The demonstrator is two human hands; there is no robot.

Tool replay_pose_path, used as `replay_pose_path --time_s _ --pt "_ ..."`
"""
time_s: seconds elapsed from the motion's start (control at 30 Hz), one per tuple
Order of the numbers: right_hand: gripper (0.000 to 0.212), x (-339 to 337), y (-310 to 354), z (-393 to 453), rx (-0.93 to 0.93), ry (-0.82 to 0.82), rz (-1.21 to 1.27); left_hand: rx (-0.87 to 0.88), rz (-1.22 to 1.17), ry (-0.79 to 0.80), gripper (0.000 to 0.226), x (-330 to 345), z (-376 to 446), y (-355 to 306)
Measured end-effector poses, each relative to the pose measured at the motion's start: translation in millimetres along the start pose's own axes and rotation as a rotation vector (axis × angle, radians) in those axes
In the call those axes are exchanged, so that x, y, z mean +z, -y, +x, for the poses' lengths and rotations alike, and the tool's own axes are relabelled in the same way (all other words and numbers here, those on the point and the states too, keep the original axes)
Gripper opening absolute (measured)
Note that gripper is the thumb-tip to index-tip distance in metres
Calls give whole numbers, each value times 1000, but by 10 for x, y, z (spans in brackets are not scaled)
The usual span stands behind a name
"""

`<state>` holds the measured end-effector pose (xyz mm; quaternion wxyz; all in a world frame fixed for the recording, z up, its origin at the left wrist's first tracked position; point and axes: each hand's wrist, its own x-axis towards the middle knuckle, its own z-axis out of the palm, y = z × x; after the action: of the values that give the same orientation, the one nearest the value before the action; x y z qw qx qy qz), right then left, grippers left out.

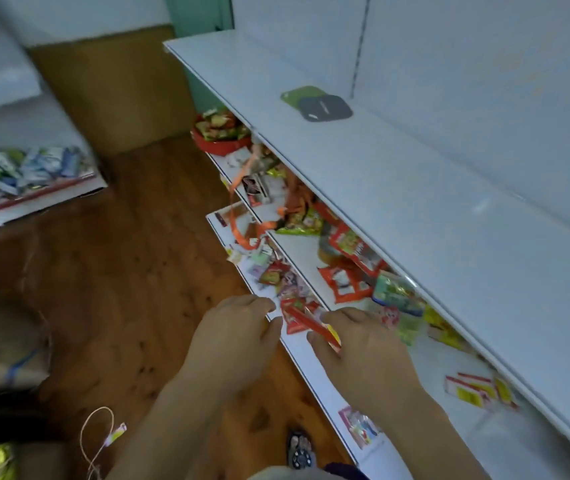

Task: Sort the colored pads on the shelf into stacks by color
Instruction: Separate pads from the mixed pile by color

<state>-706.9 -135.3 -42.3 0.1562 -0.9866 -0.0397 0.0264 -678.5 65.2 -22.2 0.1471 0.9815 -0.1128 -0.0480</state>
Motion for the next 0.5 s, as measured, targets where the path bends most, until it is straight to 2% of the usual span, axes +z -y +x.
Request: replay_pose_path --time_s 0.13,0.3,0.5 --pt "48 -46 178 687 -91 41 -16 -80 -25 -27 40 -158 460 327" --pt "48 -74 442 1462 -114 47 -1 -97 -73 -58 36 -291 1044 801" --pt "45 24 798 2330 -18 -66 -55 14 -81 -57 35 -439 1976 1482"
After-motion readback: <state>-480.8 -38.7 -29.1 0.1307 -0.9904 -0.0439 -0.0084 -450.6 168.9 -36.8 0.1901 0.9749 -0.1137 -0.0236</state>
